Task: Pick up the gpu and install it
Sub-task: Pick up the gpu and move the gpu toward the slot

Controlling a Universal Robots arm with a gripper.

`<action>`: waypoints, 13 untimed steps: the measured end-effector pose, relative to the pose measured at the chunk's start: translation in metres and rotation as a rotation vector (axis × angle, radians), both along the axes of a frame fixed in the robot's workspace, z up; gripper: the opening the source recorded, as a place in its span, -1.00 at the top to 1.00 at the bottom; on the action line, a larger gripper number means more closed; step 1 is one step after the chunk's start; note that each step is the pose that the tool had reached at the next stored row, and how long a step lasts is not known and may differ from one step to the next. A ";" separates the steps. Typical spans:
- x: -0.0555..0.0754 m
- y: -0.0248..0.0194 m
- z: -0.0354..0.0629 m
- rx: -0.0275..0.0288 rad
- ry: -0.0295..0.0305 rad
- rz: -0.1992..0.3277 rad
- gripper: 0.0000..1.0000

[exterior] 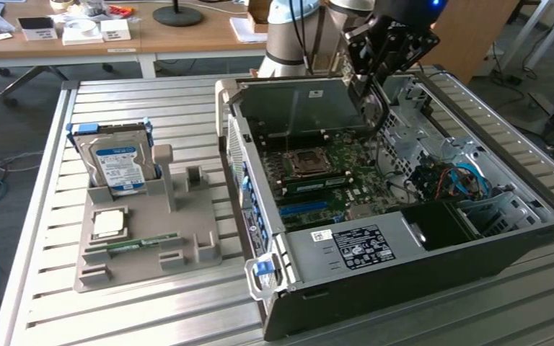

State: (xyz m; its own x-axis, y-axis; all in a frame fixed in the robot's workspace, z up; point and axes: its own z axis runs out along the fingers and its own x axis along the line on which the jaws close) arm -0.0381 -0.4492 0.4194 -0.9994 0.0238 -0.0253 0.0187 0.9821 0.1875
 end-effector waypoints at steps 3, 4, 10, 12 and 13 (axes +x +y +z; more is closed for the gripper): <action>0.004 0.0000 0.0000 0.0001 0.0000 0.000 0.47; 0.005 0.0000 0.0000 0.0001 0.0000 0.000 0.47; 0.014 0.0000 0.0000 0.0001 0.0000 0.000 0.47; 0.017 0.0000 0.0000 0.0002 0.0000 0.000 0.47; 0.018 0.0000 0.0000 0.0002 0.0000 0.000 0.47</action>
State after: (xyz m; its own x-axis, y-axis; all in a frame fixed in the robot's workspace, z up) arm -0.0198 -0.4492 0.4194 -0.9994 0.0238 -0.0253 0.0186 0.9821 0.1876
